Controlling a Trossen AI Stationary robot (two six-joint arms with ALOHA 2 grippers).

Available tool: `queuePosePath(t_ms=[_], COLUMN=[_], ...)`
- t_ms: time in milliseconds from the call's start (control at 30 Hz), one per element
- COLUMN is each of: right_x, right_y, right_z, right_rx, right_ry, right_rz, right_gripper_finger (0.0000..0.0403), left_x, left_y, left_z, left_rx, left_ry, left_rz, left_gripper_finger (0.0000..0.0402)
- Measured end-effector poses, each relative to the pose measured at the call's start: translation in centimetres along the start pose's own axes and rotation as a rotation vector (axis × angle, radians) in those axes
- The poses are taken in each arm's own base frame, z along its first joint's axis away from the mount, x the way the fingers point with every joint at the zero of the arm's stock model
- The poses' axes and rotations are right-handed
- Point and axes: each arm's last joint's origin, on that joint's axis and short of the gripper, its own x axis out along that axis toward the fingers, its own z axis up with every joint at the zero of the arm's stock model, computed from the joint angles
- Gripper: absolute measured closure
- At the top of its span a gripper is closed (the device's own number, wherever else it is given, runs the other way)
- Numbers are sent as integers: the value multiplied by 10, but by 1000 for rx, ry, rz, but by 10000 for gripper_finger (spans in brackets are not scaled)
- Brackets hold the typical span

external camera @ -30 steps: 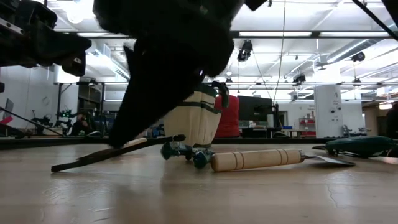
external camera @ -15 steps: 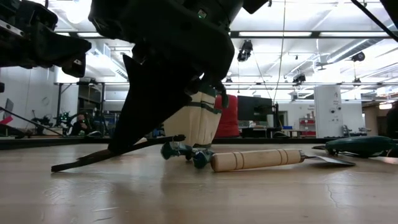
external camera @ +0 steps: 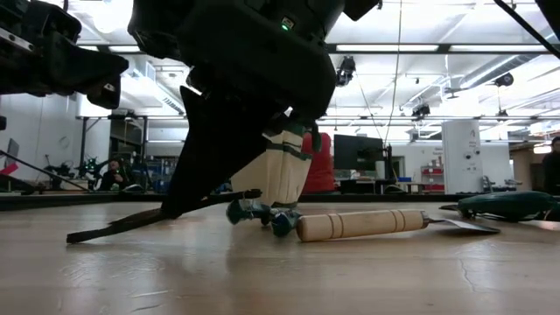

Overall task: Pick & Place Garden tools in Gardening bag
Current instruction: Put the left shear scissors into the gardening bag

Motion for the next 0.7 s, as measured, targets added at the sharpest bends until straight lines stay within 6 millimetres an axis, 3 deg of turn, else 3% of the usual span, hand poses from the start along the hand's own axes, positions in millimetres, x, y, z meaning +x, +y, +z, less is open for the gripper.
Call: queuePosePath(t_ms=[367, 567, 700], right_x=[3, 3, 3], right_y=[1, 1, 1], right_z=[-5, -6, -5], right_rx=[6, 6, -5], right_ry=[12, 18, 15], right_rz=[-1, 16, 19], right_gripper_finger=[343, 385, 393], left_x=[0, 0, 0], left_y=[0, 0, 0], left_z=[0, 0, 0], left_rx=[0, 0, 0], left_ry=[0, 1, 1], left_rz=[0, 0, 0], left_gripper_finger=[365, 365, 365])
